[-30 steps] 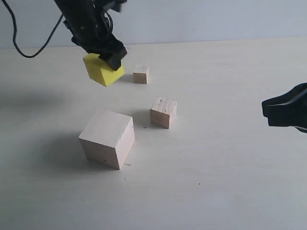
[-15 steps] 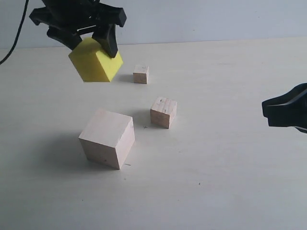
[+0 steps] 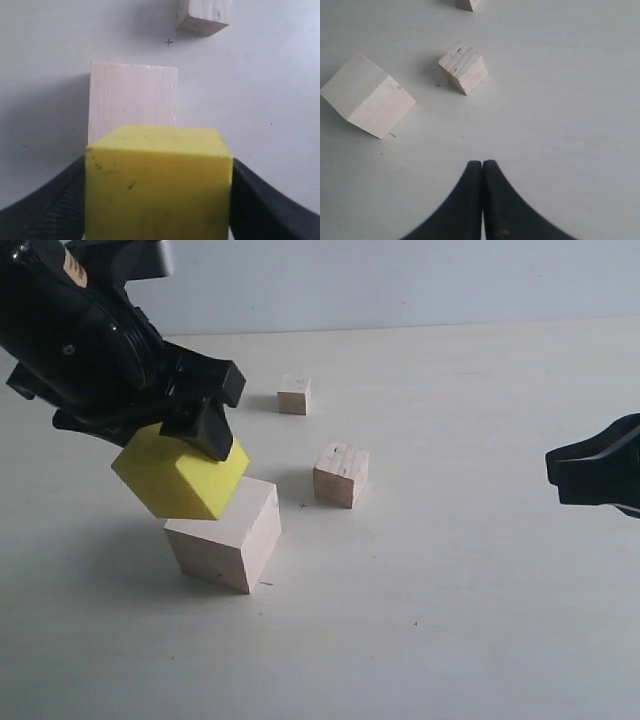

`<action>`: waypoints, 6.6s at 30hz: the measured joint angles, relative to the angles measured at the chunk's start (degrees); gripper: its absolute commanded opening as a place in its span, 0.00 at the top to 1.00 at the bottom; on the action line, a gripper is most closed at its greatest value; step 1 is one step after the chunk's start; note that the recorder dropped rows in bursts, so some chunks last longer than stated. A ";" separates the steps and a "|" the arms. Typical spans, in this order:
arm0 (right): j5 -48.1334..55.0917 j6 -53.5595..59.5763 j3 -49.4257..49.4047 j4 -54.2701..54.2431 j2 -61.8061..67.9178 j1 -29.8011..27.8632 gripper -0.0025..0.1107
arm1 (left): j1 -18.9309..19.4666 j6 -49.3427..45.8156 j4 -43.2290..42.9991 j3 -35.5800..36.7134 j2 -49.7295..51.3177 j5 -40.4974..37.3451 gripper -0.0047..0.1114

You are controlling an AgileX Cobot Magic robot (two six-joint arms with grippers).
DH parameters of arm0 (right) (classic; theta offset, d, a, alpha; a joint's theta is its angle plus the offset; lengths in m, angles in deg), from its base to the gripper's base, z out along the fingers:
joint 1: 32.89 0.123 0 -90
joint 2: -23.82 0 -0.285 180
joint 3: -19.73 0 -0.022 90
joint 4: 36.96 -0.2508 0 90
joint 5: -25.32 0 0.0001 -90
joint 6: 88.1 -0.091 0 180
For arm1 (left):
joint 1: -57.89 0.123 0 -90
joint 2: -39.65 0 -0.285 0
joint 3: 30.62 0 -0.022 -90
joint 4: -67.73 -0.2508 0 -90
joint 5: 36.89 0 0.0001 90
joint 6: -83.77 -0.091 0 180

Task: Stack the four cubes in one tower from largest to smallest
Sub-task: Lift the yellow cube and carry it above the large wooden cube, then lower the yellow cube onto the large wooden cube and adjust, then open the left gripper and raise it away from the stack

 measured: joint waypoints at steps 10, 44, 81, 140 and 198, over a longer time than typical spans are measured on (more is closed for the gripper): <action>0.00 0.00 0.00 0.00 0.00 0.00 0.98 | -0.09 0.96 -3.59 -1.32 6.26 0.83 0.88; 0.00 0.04 0.00 0.00 0.00 0.00 0.98 | -0.09 -4.43 -6.39 -10.45 16.69 -2.49 0.93; 0.00 0.14 0.00 0.00 0.00 0.00 0.98 | -2.29 -1.08 -8.81 -10.45 18.82 -2.07 0.53; 1.37 0.14 0.00 0.00 0.00 0.00 0.98 | -2.29 10.70 -11.48 -10.45 17.35 -1.99 0.37; 1.68 0.14 0.00 -0.15 0.00 0.00 0.98 | -2.29 3.41 -18.69 -10.45 8.88 -12.74 0.67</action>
